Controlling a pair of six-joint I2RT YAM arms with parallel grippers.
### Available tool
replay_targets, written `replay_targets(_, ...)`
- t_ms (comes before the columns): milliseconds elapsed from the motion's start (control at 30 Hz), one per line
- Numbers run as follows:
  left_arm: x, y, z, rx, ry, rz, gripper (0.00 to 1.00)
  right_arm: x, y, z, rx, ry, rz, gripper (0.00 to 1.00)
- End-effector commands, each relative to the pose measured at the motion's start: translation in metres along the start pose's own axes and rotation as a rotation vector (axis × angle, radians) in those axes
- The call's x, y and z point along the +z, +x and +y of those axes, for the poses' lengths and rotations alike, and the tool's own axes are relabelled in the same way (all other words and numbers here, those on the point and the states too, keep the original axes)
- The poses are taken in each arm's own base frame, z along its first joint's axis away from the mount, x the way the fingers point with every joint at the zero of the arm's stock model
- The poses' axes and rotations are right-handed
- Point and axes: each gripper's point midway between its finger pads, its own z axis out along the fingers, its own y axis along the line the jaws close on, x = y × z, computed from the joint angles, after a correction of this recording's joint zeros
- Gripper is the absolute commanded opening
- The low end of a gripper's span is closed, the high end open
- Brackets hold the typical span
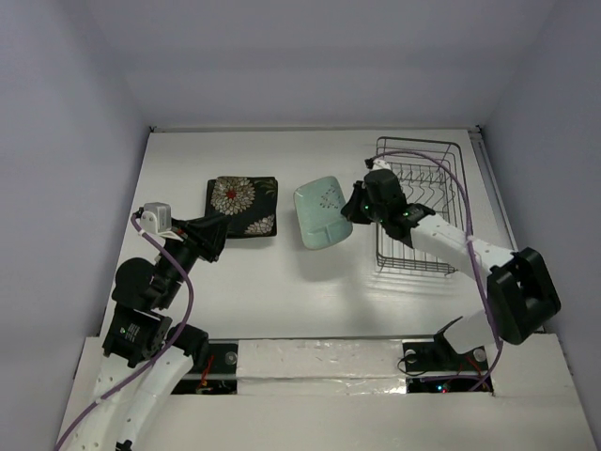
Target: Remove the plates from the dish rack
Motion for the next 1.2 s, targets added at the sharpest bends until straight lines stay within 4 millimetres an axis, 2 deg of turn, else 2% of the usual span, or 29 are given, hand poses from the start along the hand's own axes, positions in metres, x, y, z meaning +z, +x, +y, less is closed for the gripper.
replay_targets(0,0.002,-0.018,-0.006,0.009,0.013,-0.051,0.21,0.004,-0.04,0.055,0.061,-0.162,-0.189,0.0)
replay_targets(100,0.002,-0.018,-0.006,0.007,0.013,-0.051,0.21,0.022,-0.02,0.046,0.066,-0.109,-0.16,0.0)
replay_targets(200,0.003,-0.017,-0.005,0.01,0.007,-0.047,0.21,0.03,-0.005,0.047,0.082,-0.106,-0.139,0.0)
replay_targets(433,0.005,-0.014,-0.004,0.008,0.007,-0.035,0.23,0.039,0.021,0.019,0.085,-0.013,-0.104,0.0)
replay_targets(567,0.006,-0.014,-0.004,0.008,0.007,-0.035,0.24,0.044,0.048,0.003,0.094,0.006,-0.059,0.0)
replay_targets(700,0.007,-0.012,-0.003,0.009,0.004,-0.027,0.27,0.049,0.066,-0.01,0.103,0.033,-0.031,0.0)
replay_targets(800,0.01,-0.009,-0.002,0.009,0.002,-0.016,0.33,0.052,0.08,-0.019,0.098,0.056,0.004,0.11)
replay_targets(833,0.01,-0.009,-0.002,0.008,0.002,-0.016,0.35,0.052,0.083,-0.022,0.095,0.067,0.006,0.19)
replay_targets(900,0.01,-0.009,-0.002,0.008,0.003,-0.015,0.43,0.051,0.087,-0.029,0.087,0.093,0.013,0.26)
replay_targets(933,0.011,-0.008,-0.002,0.009,0.0,-0.011,0.45,0.051,0.087,-0.029,0.082,0.094,0.015,0.34)
replay_targets(1167,0.011,-0.009,0.004,0.015,-0.027,-0.014,0.65,0.047,0.089,-0.033,0.044,0.113,0.036,0.65)
